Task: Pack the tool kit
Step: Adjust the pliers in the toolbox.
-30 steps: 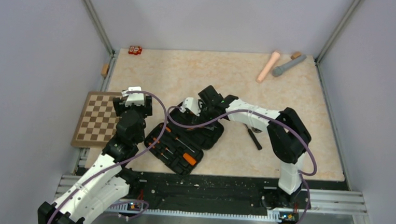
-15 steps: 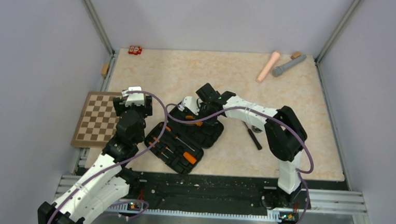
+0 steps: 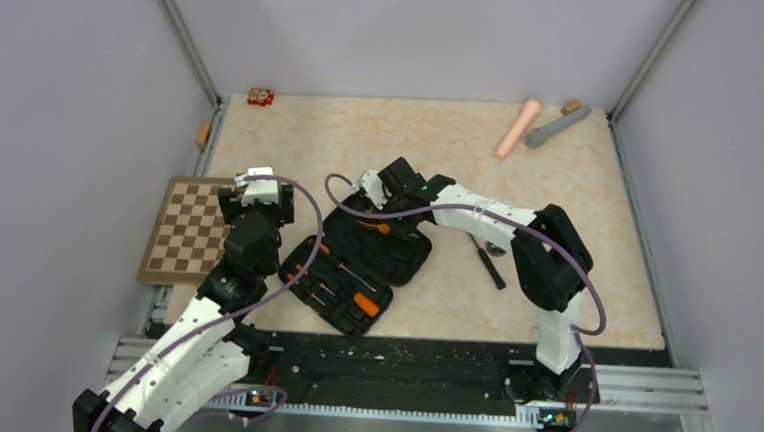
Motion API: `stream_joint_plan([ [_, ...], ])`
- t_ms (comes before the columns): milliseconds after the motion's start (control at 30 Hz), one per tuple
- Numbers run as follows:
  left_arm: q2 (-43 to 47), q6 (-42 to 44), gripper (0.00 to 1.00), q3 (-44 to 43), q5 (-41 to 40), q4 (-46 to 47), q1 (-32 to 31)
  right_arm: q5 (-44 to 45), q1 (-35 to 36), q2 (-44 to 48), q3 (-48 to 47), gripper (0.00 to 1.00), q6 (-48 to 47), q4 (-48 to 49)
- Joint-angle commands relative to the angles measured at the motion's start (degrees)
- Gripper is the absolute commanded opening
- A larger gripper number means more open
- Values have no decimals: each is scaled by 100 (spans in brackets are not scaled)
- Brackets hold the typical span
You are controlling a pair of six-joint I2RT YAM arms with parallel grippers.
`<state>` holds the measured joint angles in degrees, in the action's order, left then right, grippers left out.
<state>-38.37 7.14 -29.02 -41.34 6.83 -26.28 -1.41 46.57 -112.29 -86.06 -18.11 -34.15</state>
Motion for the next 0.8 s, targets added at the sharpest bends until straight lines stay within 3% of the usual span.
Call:
stream_joint_plan([
  [0,95,-48,82,-131,48,134,11,445,-35,281,428,0,805,1027],
  [467,80,-37,82,-130,46,124,14,413,-29,509,623,6,974,847],
  [700,76,-30,82,-137,61,124,14,356,-32,552,406,15,1291,337],
  [767,72,-36,82,-134,64,124,16,343,-38,559,445,21,1326,337],
])
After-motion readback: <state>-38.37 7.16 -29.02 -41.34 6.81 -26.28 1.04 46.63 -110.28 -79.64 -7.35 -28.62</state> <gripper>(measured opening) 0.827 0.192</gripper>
